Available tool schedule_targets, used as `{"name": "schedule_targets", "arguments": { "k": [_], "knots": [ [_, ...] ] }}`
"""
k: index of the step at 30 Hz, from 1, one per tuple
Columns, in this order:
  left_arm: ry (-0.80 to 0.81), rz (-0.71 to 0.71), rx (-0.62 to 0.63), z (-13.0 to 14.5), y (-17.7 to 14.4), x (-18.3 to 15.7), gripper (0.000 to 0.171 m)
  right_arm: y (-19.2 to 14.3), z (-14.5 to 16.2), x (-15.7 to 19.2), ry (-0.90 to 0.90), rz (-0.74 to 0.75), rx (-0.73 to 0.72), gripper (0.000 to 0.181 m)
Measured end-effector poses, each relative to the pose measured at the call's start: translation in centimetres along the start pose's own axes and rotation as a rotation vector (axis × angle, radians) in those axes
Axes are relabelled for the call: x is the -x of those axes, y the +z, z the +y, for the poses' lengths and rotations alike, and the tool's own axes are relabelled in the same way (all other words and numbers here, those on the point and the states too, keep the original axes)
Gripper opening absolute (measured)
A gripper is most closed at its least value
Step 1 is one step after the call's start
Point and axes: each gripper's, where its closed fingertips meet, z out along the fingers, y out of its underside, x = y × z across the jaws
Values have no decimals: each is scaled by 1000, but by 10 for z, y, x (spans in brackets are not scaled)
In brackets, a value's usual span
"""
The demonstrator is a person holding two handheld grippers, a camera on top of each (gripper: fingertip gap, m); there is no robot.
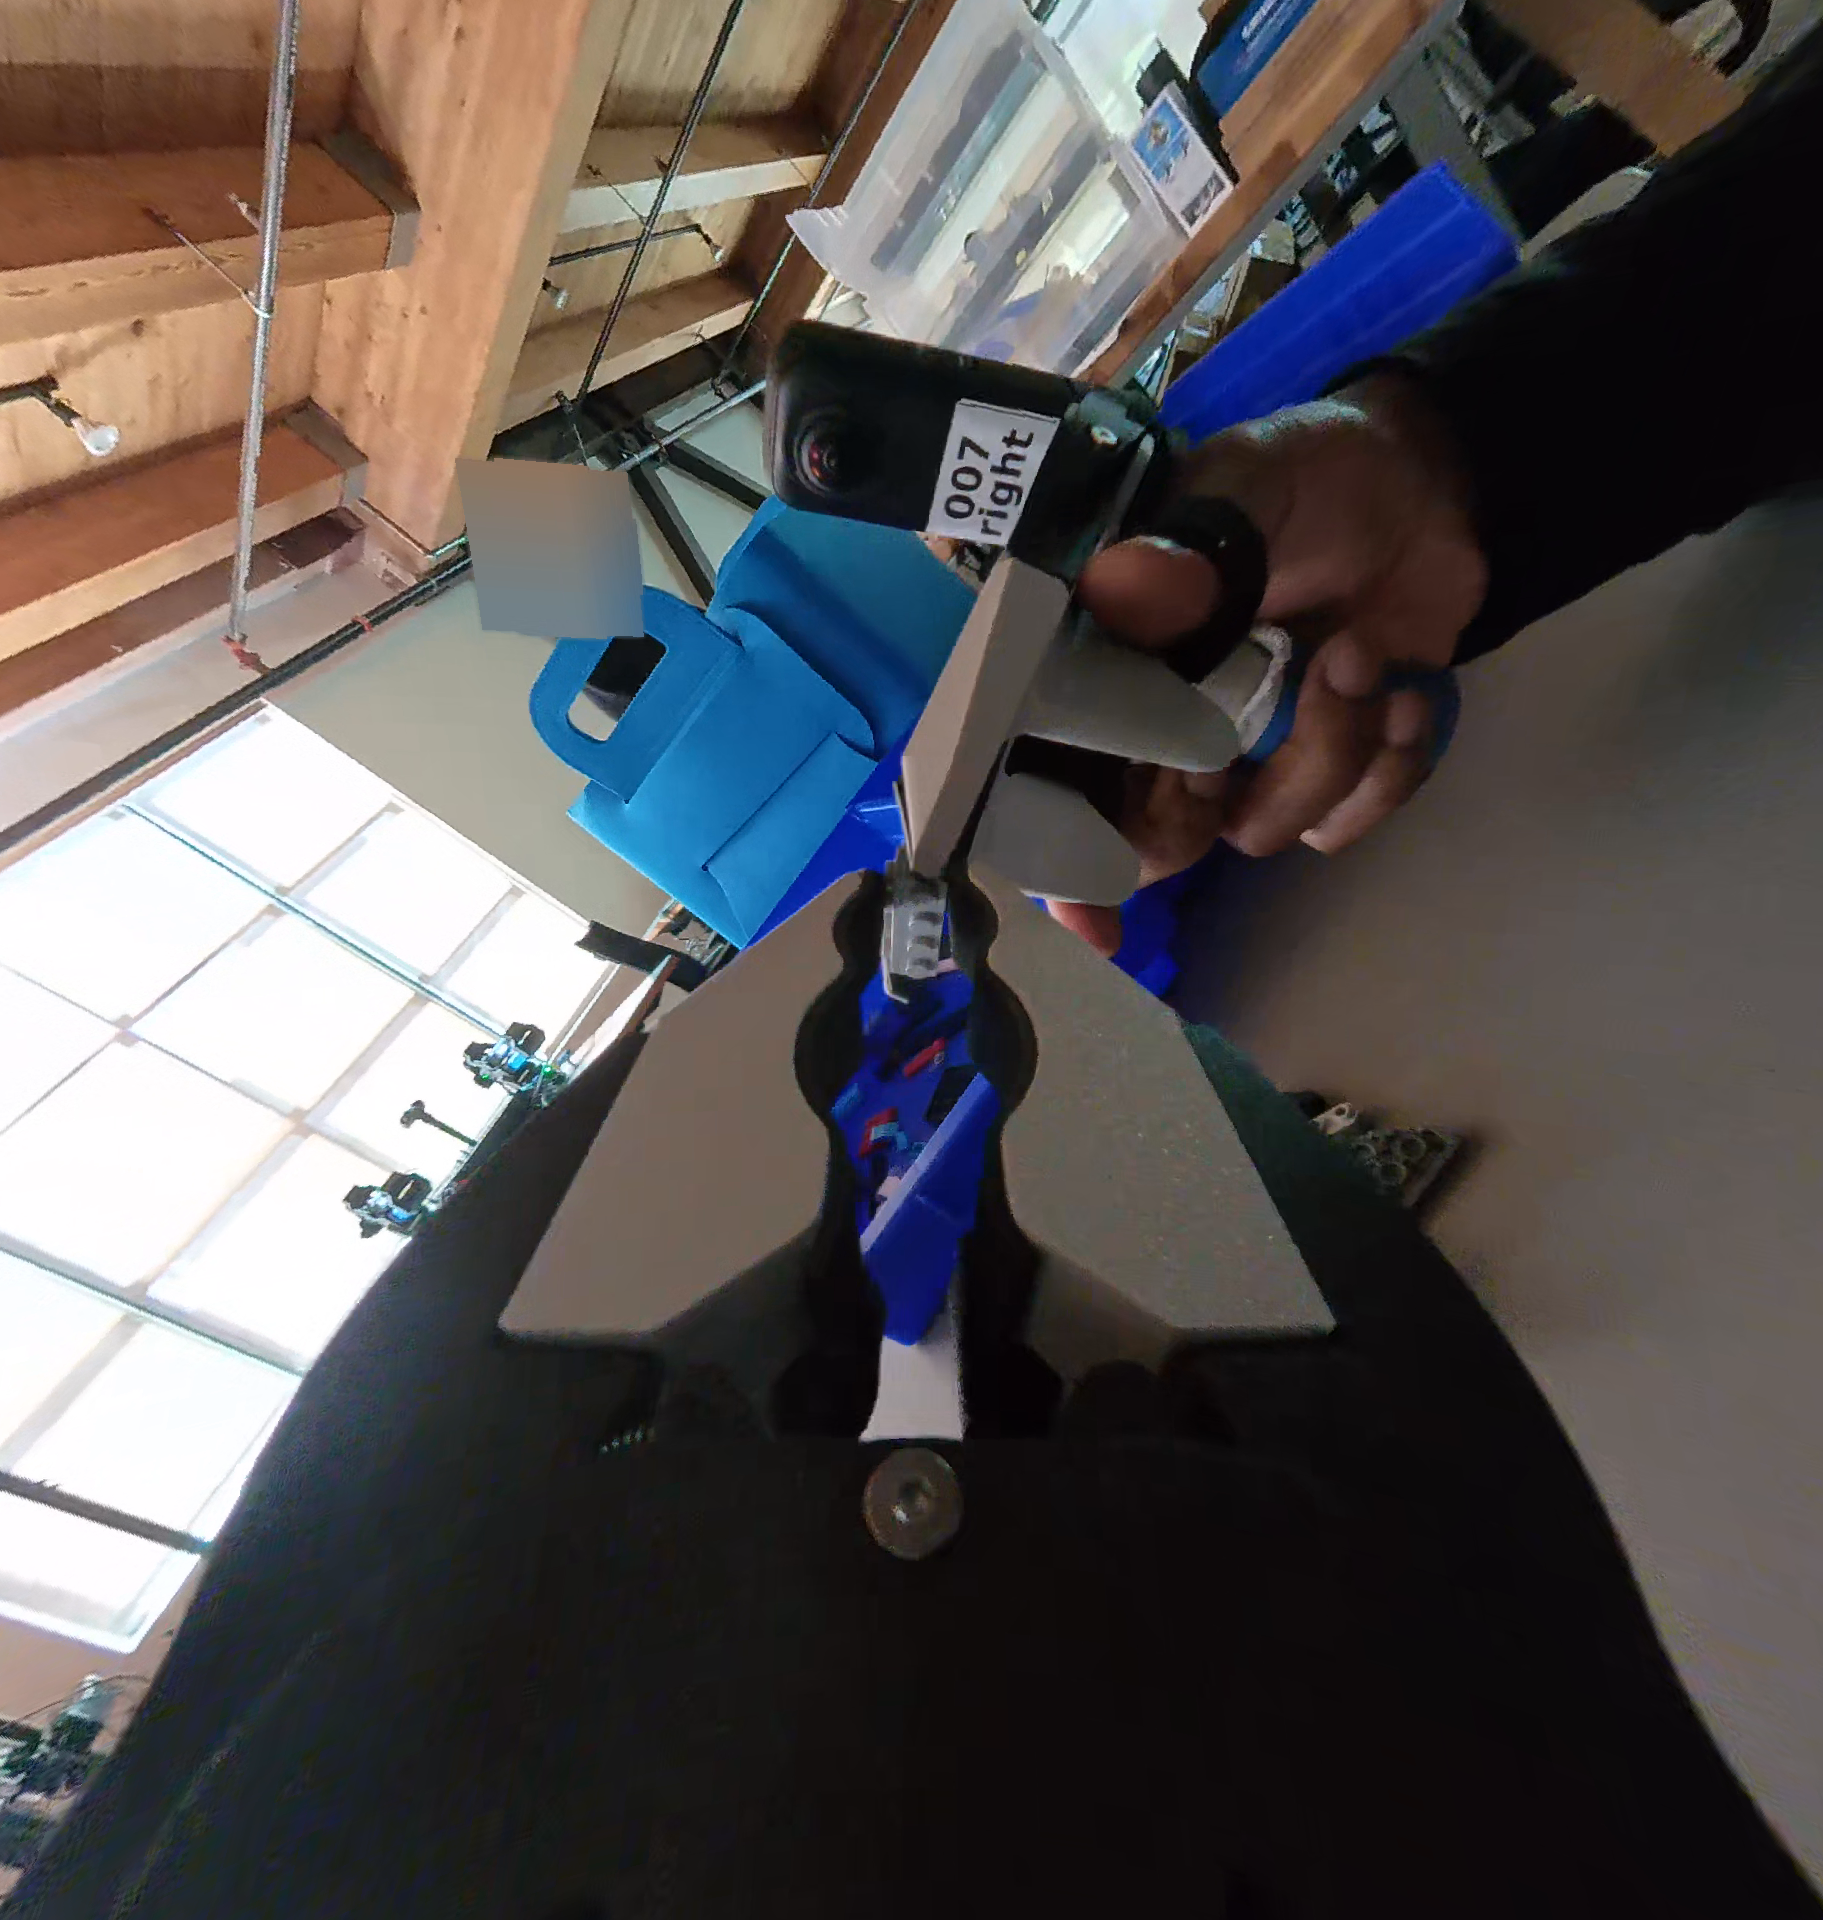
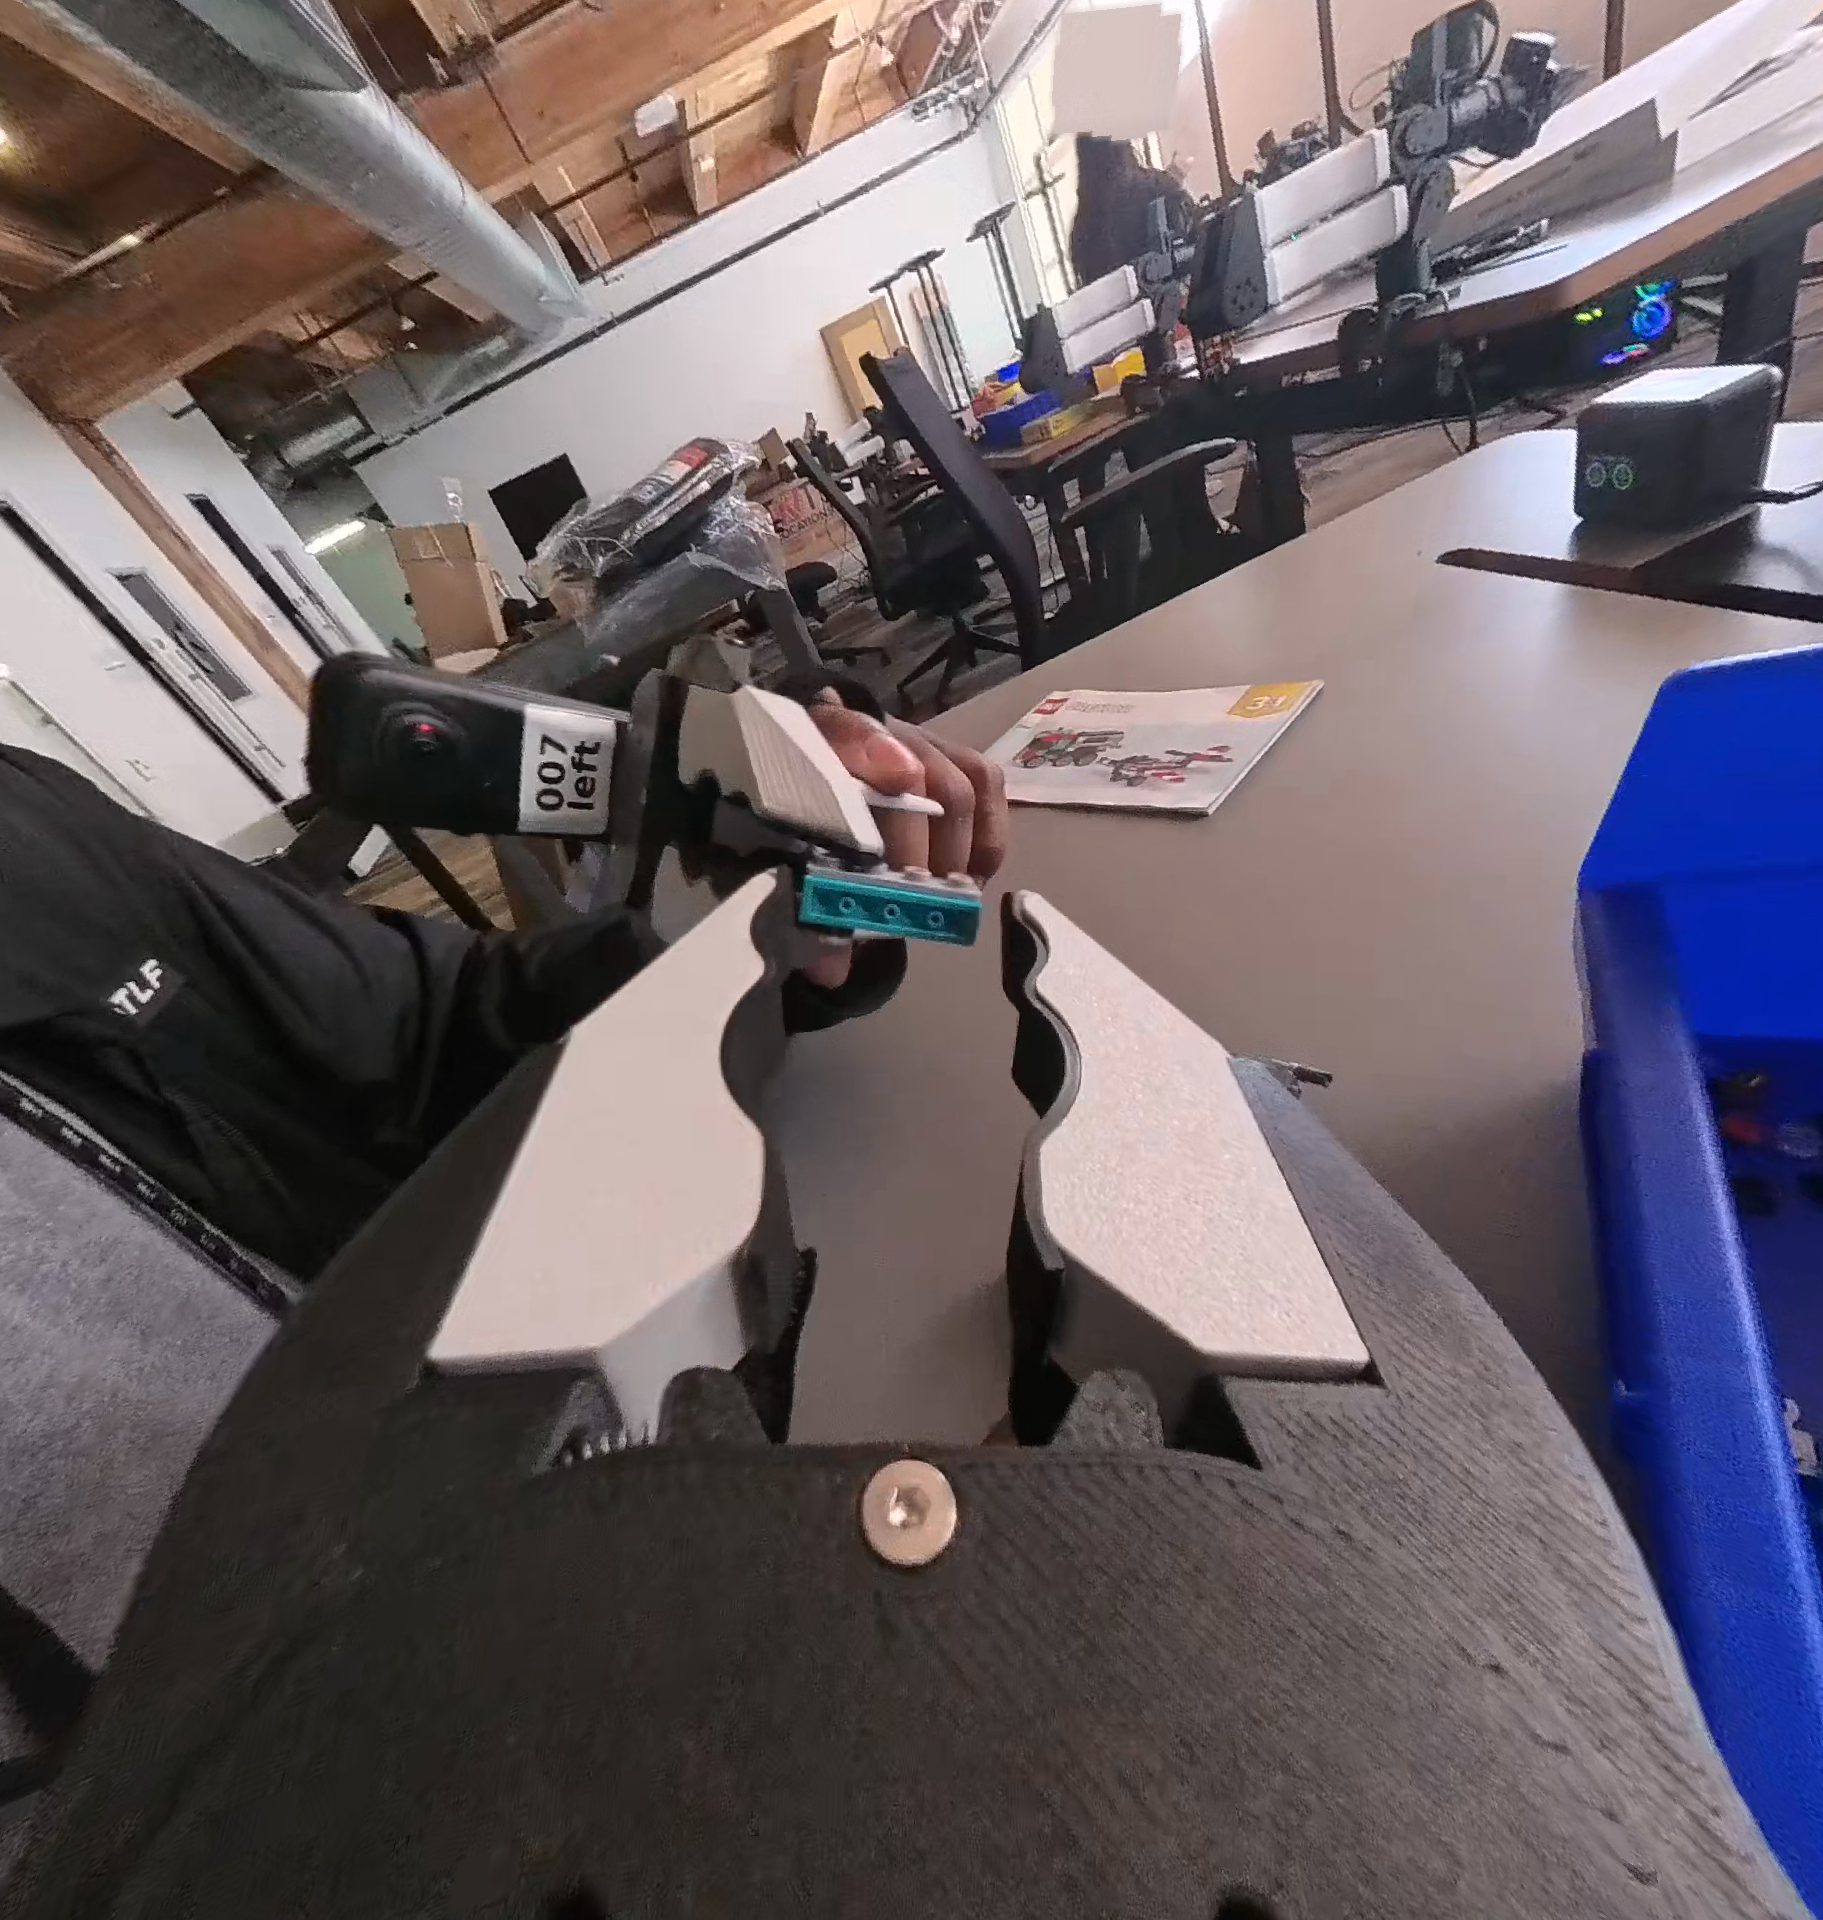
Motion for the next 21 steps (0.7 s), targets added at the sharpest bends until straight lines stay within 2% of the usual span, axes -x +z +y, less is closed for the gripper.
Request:
{"name": "schedule_targets", "arguments": {
  "k": [5, 8, 11, 15, 17, 21],
  "knots": [
    [19, -3, 22, 4, 1, 0, 13, 0, 1, -3, -51, 25, 6, 34],
    [-117, 26, 15, 8, 3, 1, 16, -3, -4, -8, -178, 85, -10, 34],
    [-453, 97, -24, 13, 2, 9, 25, -9, -12, -11, -356, 145, -43, 34],
    [-1069, 284, -205, 2, -6, 26, 35, -16, -19, -2, -584, 161, -83, 34],
    [-1325, 346, -255, 8, -8, 33, 35, -16, -18, 2, -681, 164, -84, 34],
    [-1668, 490, -296, 17, -5, 26, 34, -12, -9, 6, -817, 177, -56, 35]
  ]
}}
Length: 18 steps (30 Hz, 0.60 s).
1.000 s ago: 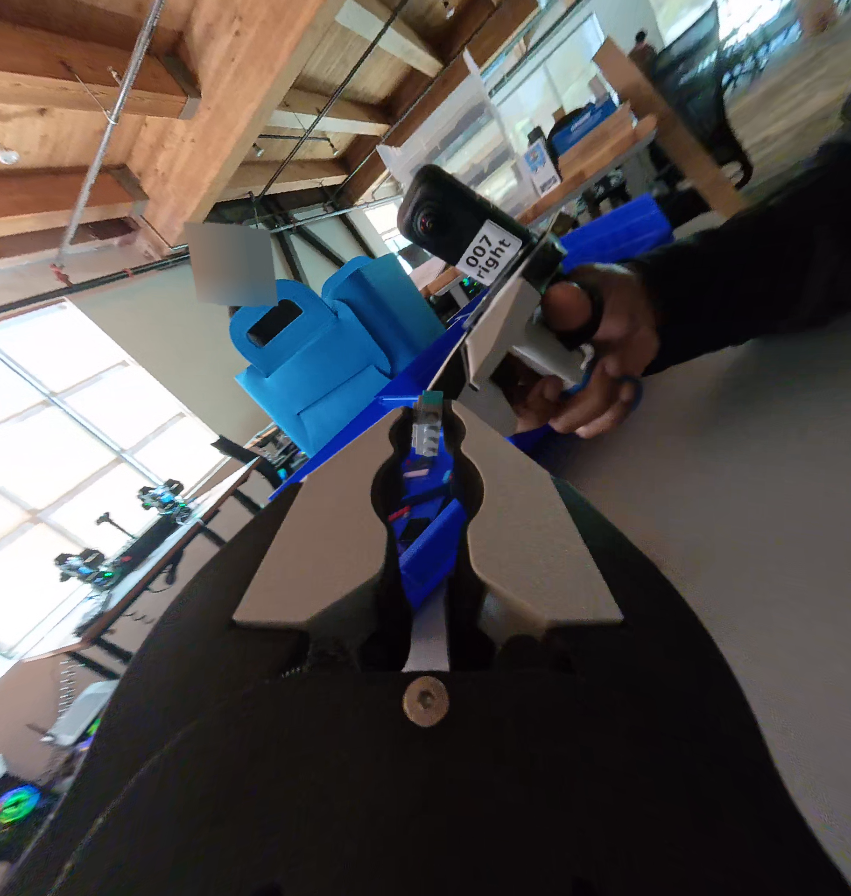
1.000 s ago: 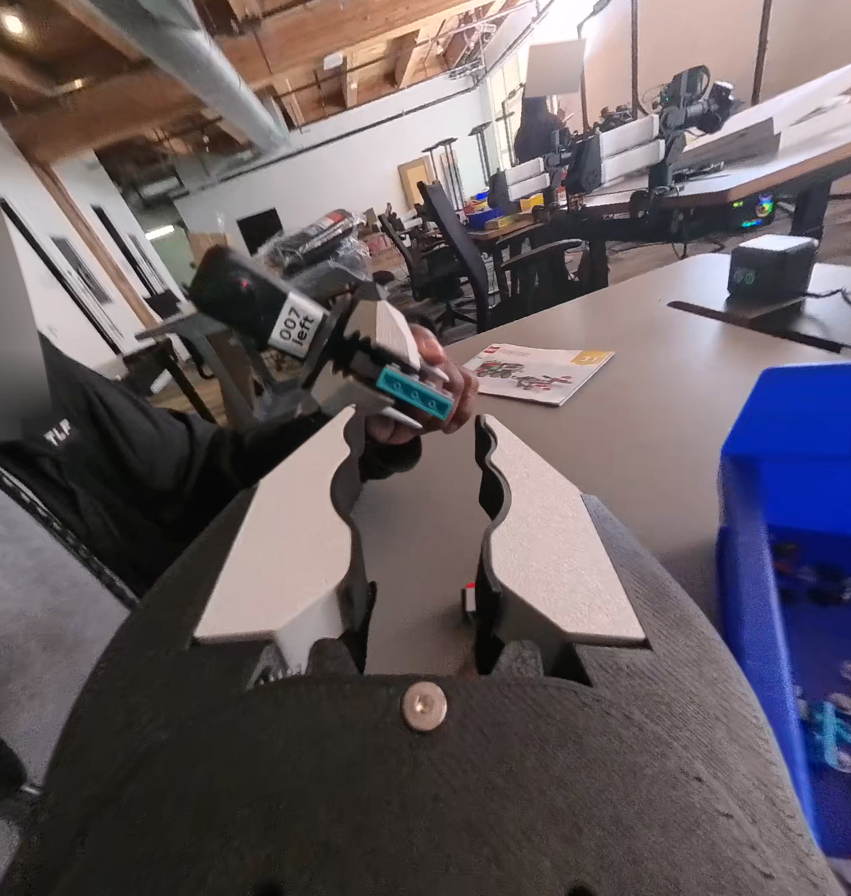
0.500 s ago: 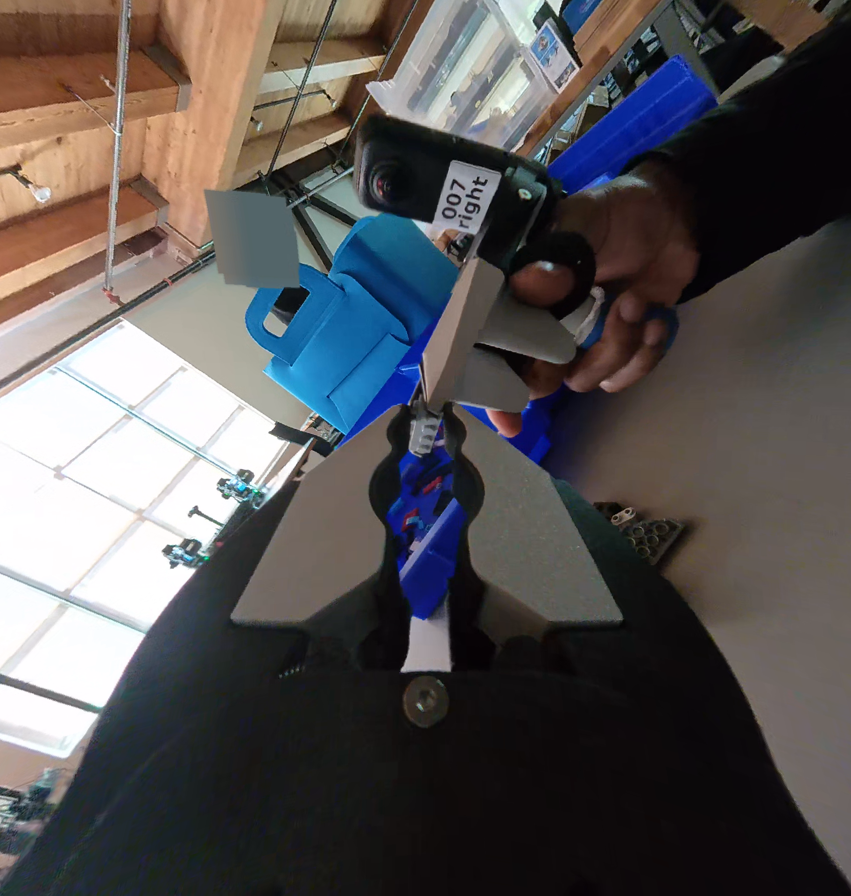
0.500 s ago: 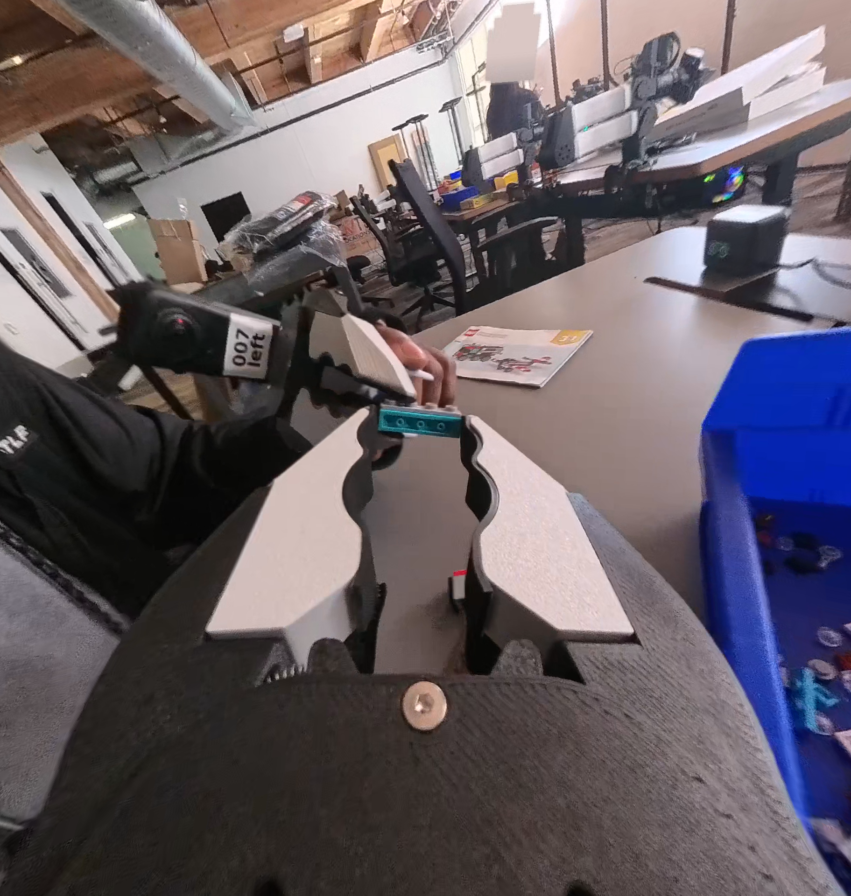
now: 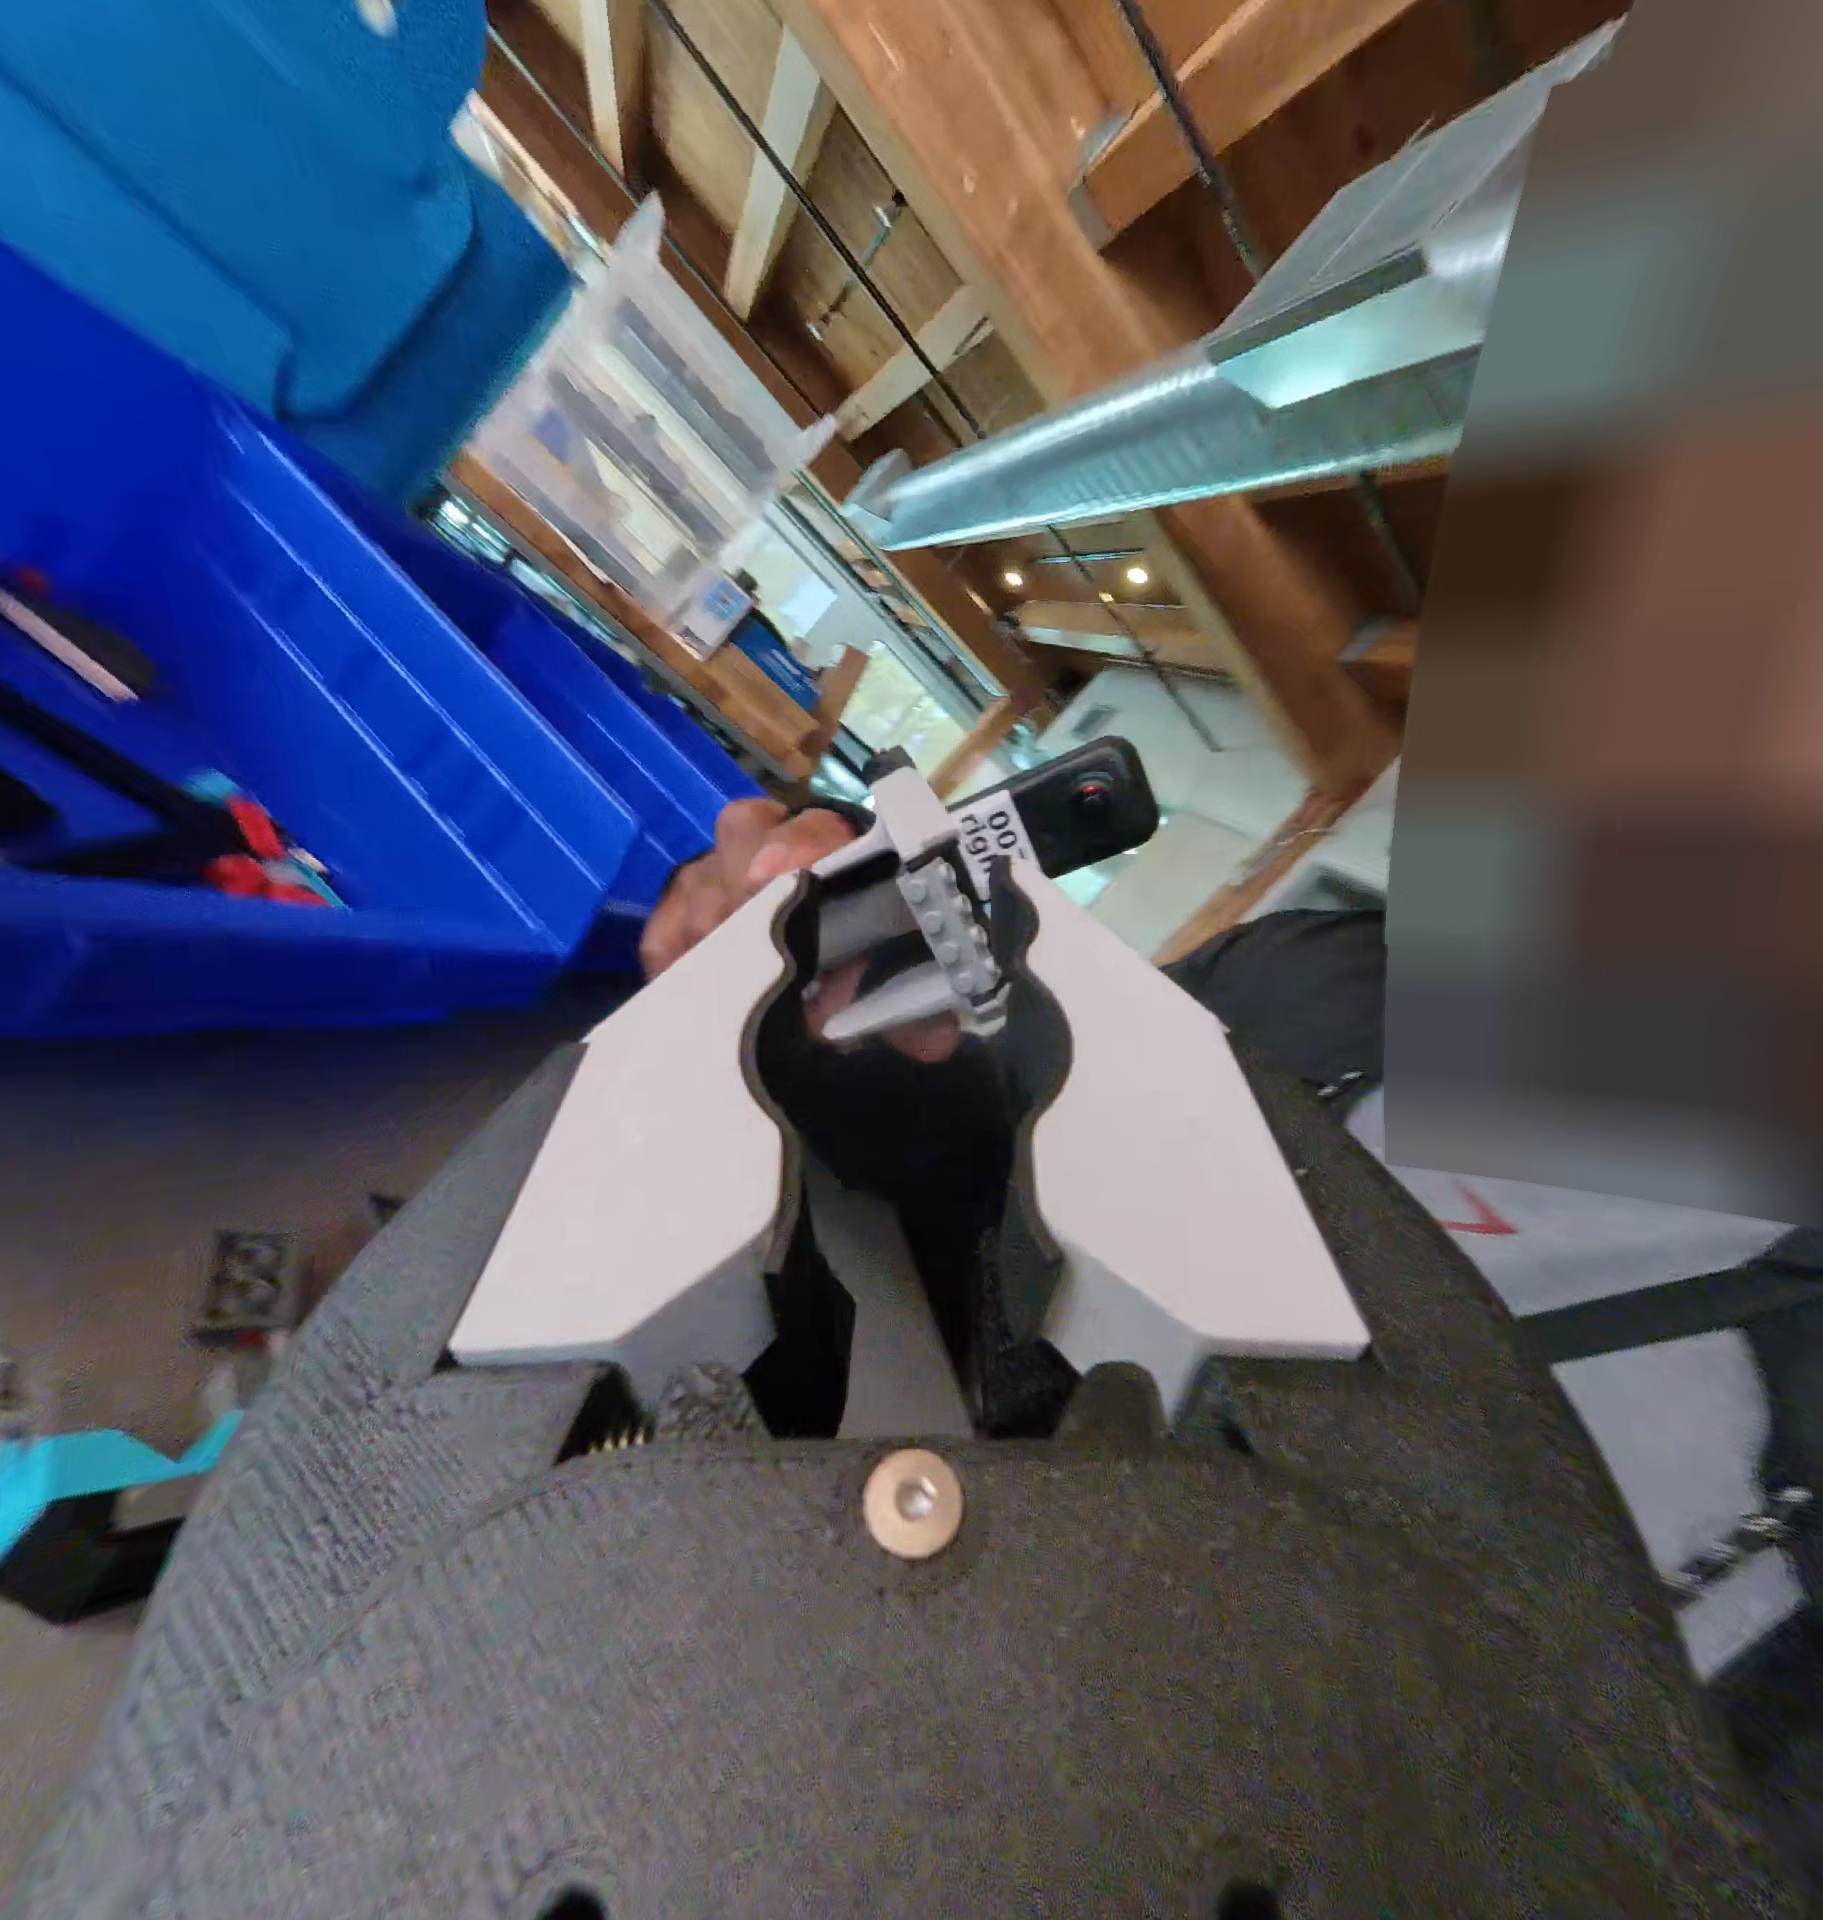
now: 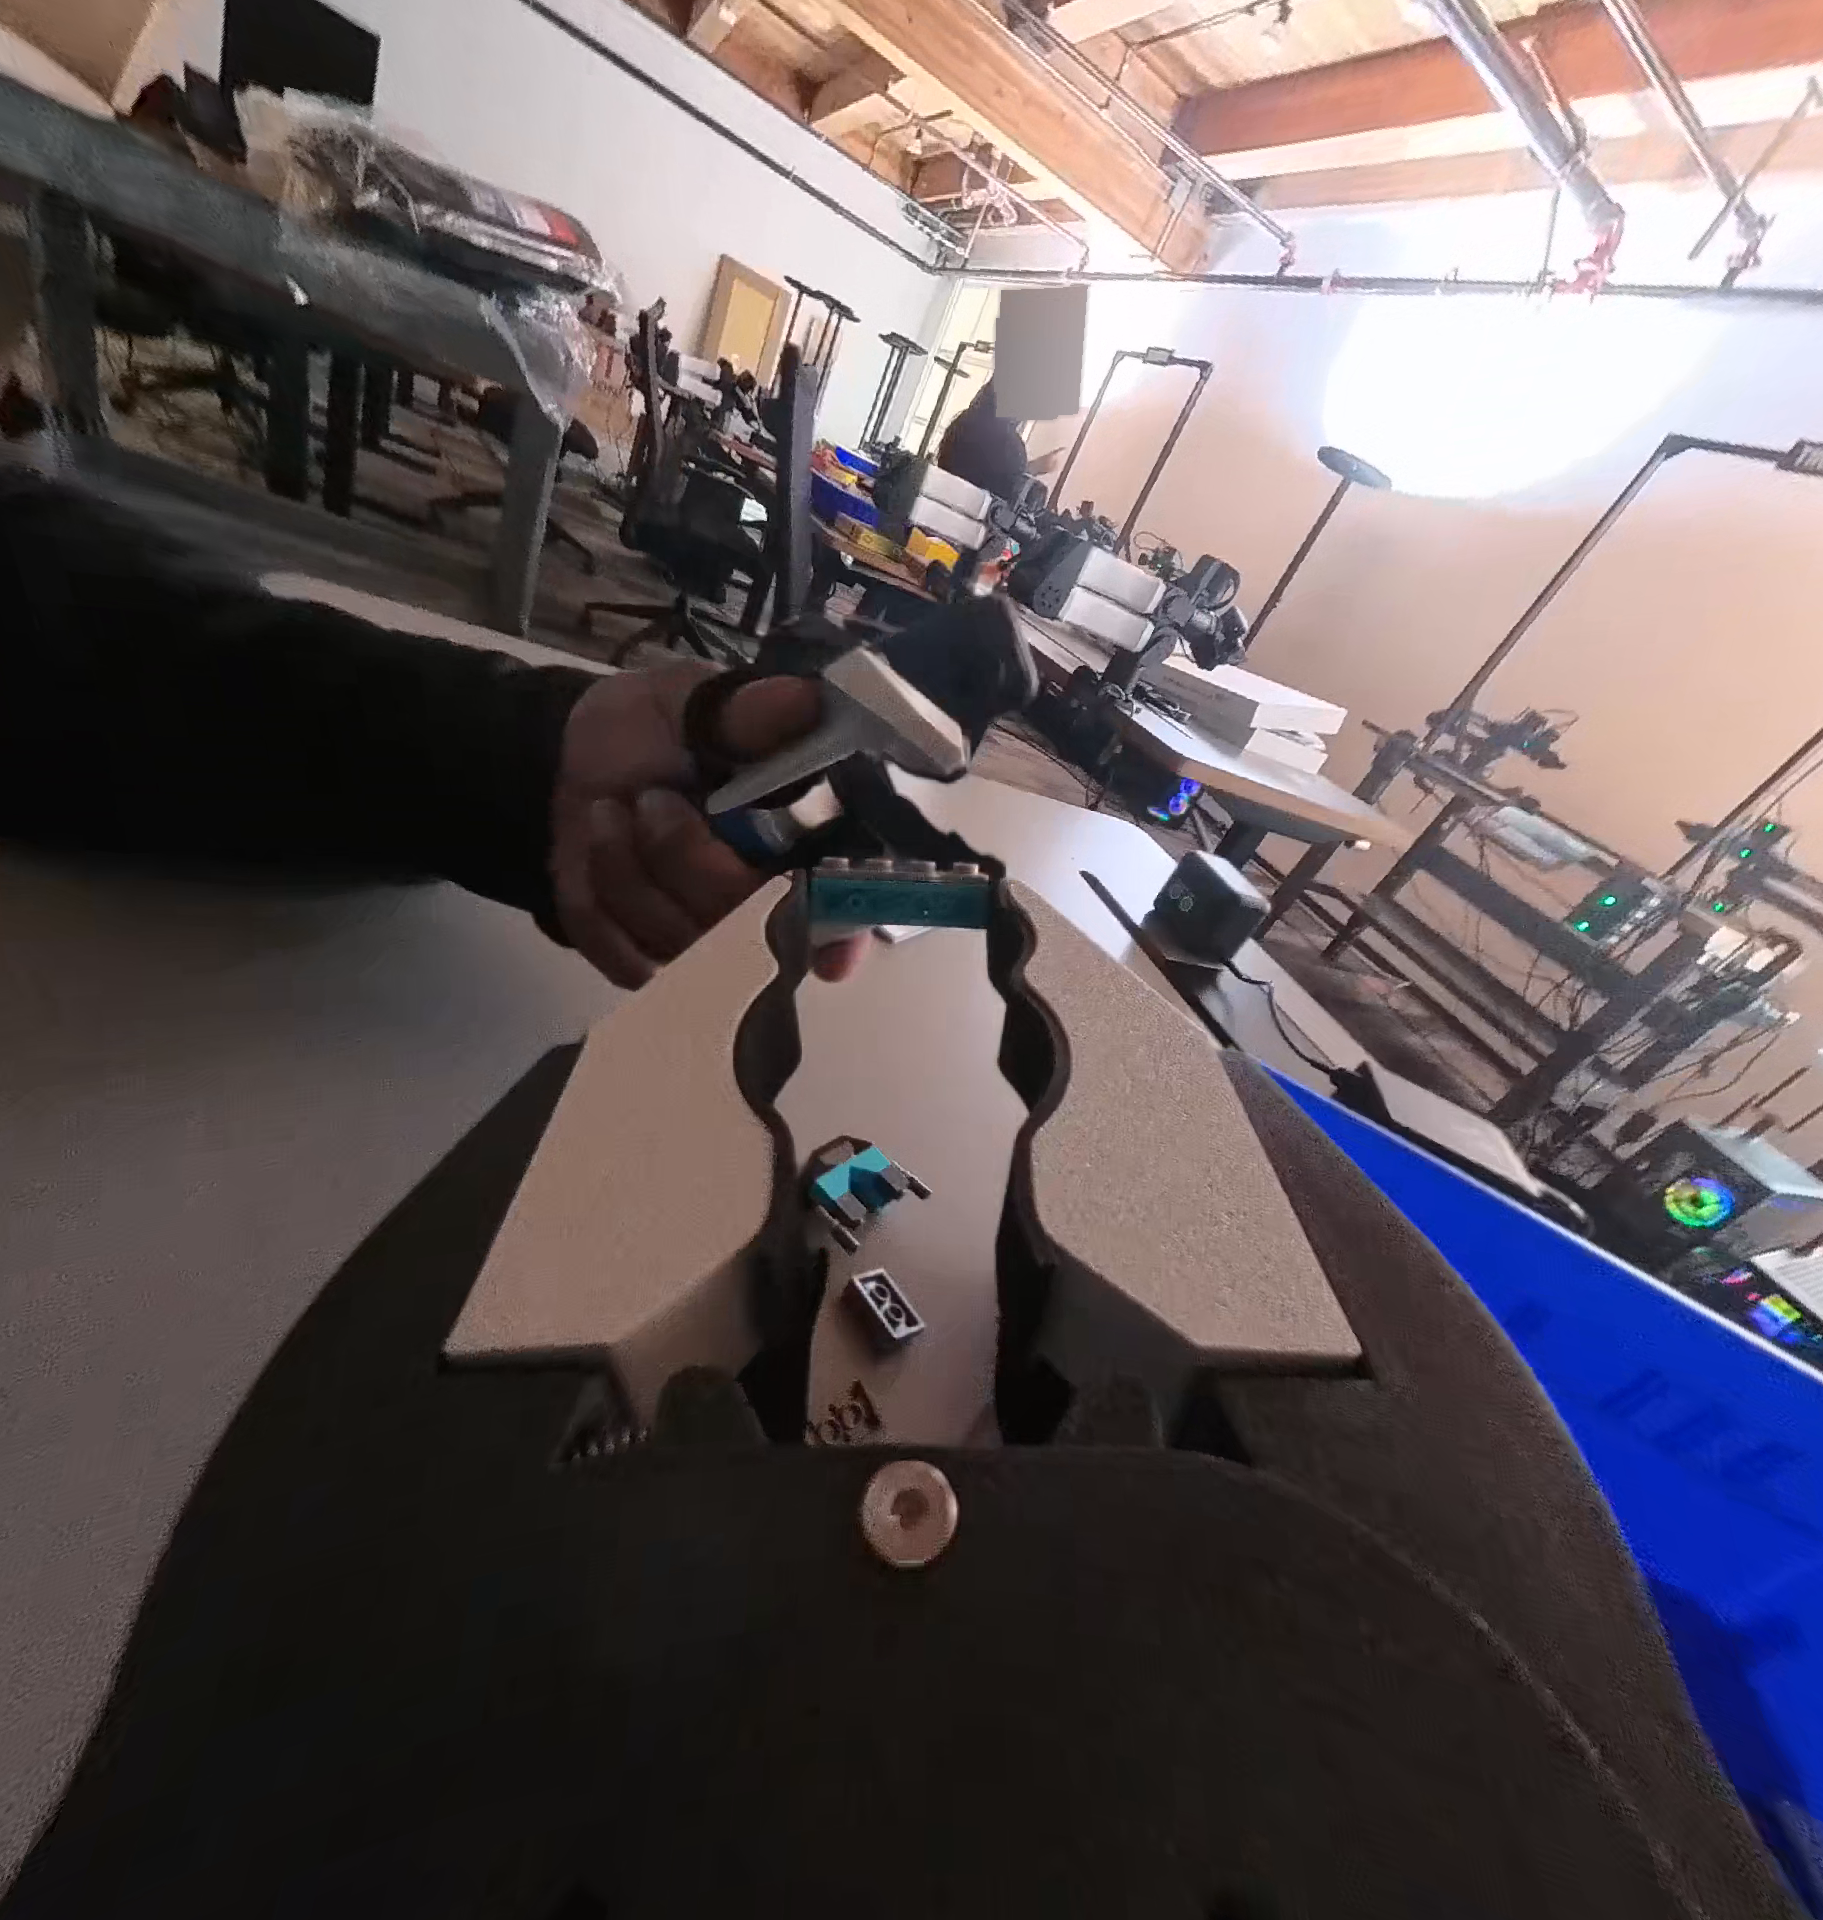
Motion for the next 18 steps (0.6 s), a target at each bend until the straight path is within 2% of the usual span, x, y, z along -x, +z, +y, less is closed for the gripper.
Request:
{"name": "schedule_targets", "arguments": {
  "k": [2, 6, 18],
  "knots": [
    [-90, 26, 45, 12, 5, 3, 32, 2, 3, 3, -45, 1, 14, 35],
    [-134, 72, 110, 29, 15, -2, 29, 4, 8, 8, -124, 2, 43, 35],
    [-133, 132, 139, 37, 18, -11, 13, 3, 6, 20, -249, -29, 22, 35]
  ]
}}
